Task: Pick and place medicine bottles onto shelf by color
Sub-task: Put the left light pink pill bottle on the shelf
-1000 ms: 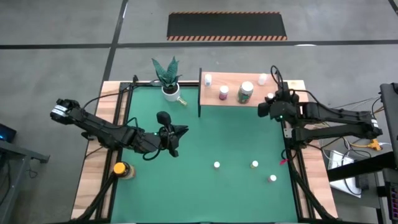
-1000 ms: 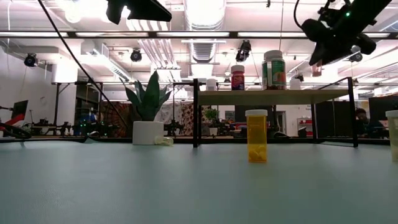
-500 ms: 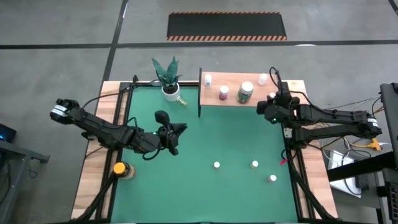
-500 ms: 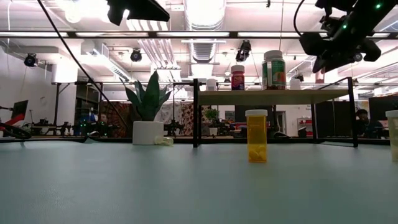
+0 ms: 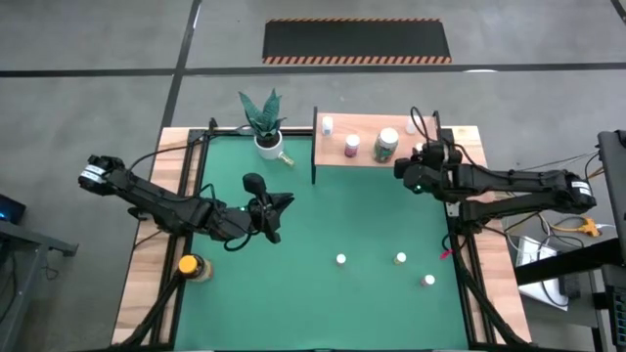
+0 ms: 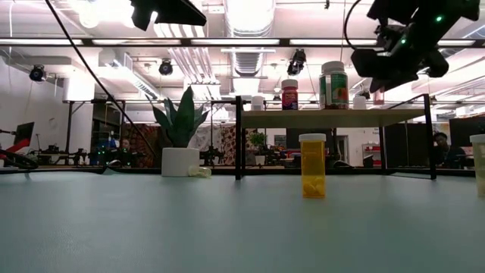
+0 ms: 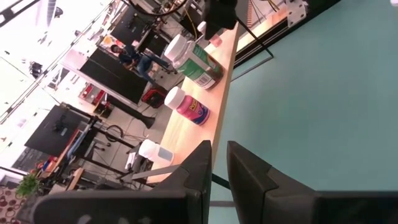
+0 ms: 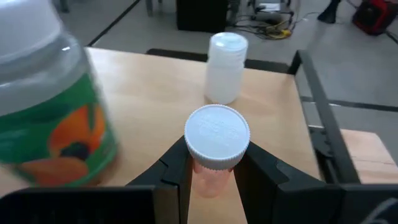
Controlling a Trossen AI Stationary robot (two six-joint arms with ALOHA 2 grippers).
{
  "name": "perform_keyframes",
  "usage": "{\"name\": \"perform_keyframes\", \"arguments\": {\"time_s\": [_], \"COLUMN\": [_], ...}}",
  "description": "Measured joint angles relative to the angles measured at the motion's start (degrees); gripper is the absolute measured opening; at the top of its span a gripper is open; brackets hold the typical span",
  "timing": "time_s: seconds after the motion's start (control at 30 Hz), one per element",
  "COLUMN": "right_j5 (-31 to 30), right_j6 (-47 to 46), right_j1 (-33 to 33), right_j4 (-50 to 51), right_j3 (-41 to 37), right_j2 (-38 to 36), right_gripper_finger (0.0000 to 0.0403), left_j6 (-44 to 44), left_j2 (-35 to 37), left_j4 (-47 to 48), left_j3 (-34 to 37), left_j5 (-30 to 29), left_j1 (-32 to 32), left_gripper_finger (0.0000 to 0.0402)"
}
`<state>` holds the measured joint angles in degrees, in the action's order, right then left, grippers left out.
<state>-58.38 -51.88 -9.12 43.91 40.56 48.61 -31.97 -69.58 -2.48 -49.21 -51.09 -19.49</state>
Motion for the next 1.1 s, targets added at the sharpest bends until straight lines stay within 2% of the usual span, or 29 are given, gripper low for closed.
{"name": "perform_keyframes", "arguments": {"time_s": [0.37,0.8,1.1], "right_j5": [2.9,2.9,4.6], "right_j6": [-0.6,-0.6,4.6], "right_j1": [-1.2,-1.4,-1.4], "right_j4": [0.3,0.3,0.4], "right_j3": [0.0,0.0,5.6], "right_j2": [1.9,2.1,2.1], "right_gripper_finger": [0.0095,0.0177,0.0185], "left_j6": [0.0,0.0,0.0], "left_j2": [0.0,0.0,0.0], "left_j4": [0.0,0.0,0.0], "left_j3": [0.0,0.0,0.0], "left_j5": [0.0,0.0,0.0], "left_j1": [0.0,0.0,0.0], "left_gripper_finger": [0.0033,0.0033,0.0033]}}
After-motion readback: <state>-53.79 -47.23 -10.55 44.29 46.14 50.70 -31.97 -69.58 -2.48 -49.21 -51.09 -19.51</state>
